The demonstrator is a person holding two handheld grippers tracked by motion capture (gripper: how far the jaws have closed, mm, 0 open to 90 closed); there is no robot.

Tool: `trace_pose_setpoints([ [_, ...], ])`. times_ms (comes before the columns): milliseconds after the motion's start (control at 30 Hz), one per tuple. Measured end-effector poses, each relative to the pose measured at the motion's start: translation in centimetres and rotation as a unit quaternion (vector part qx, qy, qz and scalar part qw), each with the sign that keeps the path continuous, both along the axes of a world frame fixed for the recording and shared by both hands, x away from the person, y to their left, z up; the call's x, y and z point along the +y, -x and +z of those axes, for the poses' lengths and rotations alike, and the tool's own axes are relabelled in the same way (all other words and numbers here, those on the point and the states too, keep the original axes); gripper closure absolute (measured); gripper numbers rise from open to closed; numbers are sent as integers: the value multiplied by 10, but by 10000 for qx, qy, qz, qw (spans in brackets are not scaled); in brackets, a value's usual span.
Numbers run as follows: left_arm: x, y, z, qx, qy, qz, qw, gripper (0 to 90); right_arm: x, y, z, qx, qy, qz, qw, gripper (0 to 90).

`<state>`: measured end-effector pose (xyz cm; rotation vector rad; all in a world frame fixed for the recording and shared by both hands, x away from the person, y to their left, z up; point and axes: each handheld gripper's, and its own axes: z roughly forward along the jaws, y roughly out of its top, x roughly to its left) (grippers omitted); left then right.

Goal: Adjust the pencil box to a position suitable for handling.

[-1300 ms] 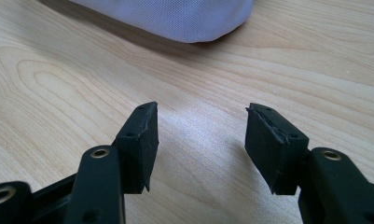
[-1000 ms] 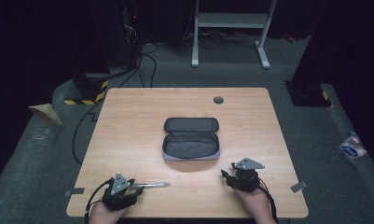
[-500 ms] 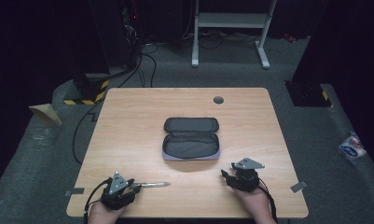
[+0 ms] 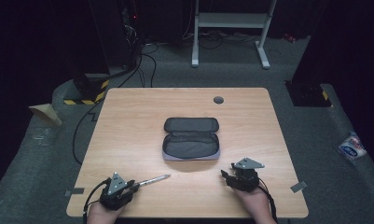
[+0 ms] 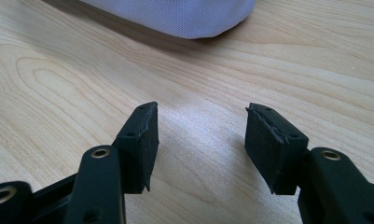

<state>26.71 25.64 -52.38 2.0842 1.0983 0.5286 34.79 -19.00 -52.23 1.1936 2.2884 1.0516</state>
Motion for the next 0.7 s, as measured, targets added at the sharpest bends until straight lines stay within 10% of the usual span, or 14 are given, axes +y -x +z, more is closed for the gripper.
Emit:
trace_pose_setpoints([
  [700,-20,-17,0,90,41,-138,9999,550,-9,-2,3,170,-312,-52,9994,400],
])
